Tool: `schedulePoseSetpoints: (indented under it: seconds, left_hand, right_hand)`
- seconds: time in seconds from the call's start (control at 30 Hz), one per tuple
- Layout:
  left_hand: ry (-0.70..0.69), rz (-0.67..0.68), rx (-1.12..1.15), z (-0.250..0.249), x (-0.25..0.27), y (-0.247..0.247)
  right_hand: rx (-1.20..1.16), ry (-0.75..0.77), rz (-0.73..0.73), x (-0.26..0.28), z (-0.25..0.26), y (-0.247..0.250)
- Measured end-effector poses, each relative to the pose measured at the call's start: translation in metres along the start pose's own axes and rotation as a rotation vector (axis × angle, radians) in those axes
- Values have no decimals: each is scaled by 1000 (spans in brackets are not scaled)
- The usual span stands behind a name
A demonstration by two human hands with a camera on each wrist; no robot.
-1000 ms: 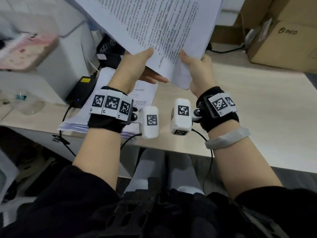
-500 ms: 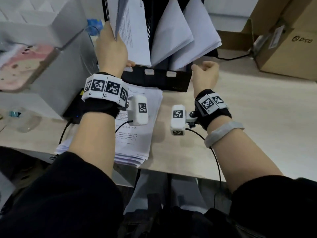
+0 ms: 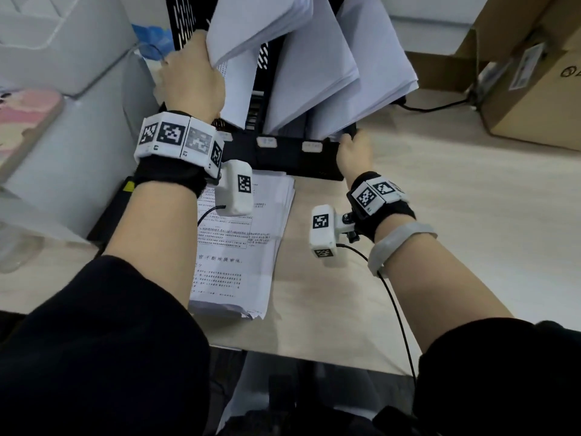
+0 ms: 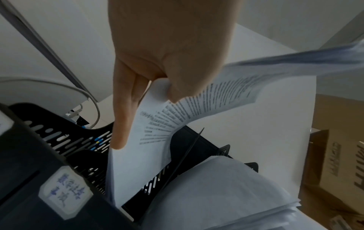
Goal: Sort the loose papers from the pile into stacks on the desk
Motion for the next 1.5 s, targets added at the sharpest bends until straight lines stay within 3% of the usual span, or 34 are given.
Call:
schedulePoseSetpoints:
  seconds: [0.27,0.5,0.73,0.97,1.3,1.5]
  left_hand:
    - [1,134,-111,5,-15,-31]
    - [68,169,-137,10,-13,-52]
    - [198,254,-34,18,-16,-59]
    - [225,225,47,17,-6,-60]
    - [124,183,220,10,34,-27]
    - [87,209,316,11,79,-5]
  right_hand:
    - [-32,90,-30,-4,-8,-5]
    - [-34,113,-53,-6,-10,-5]
    - [-35,135,-64,-5,-11,-5]
    - [-27,126,-53,-6,-9,-5]
    - [-63,22,85,13,-6,4]
    - [-111,-46,30,54,-26,13]
Point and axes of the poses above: each hand's wrist, its own x-axis away from the middle knuckle, its own y-axis out of the back of the hand, z = x × y, the point moved 3 cm from there along -x, towards the middle knuckle, and after that the axes turned 2 degrees about -x, right-handed, at the moved point
